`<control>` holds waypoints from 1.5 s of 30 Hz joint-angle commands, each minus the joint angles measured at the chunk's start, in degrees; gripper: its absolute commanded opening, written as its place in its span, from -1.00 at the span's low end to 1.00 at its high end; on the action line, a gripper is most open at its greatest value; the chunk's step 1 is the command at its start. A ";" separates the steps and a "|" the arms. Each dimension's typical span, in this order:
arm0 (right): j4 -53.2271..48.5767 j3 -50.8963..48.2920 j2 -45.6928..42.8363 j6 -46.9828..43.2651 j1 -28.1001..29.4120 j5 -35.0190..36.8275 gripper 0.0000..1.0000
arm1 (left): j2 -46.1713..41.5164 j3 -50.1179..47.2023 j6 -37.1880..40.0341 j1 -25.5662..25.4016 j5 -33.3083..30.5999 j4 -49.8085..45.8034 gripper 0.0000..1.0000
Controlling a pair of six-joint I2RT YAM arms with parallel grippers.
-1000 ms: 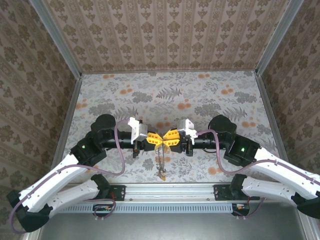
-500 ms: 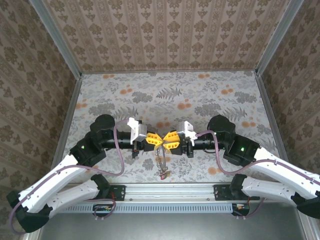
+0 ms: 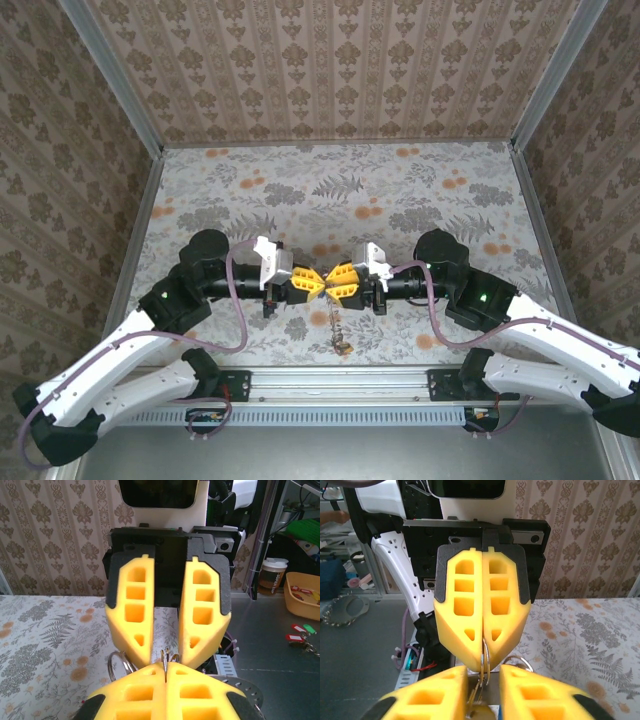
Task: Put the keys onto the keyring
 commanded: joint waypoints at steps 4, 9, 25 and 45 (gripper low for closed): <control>1.16 -1.04 -1.14 0.77 -0.63 0.06 -0.56 | -1.60 2.12 0.00 0.03 2.04 3.96 -1.00; 2.79 -0.97 -0.59 1.24 -0.98 -1.47 -0.62 | -1.12 2.13 -0.17 -0.06 2.83 4.55 -1.00; -1.75 -0.03 -3.92 -1.73 -1.51 3.00 -1.00 | 3.84 11.12 6.43 -1.66 -10.66 -16.79 -0.50; -5.99 0.76 -1.34 -4.58 -1.31 18.55 -1.00 | 18.56 30.16 5.77 -12.08 -31.57 -40.85 -0.30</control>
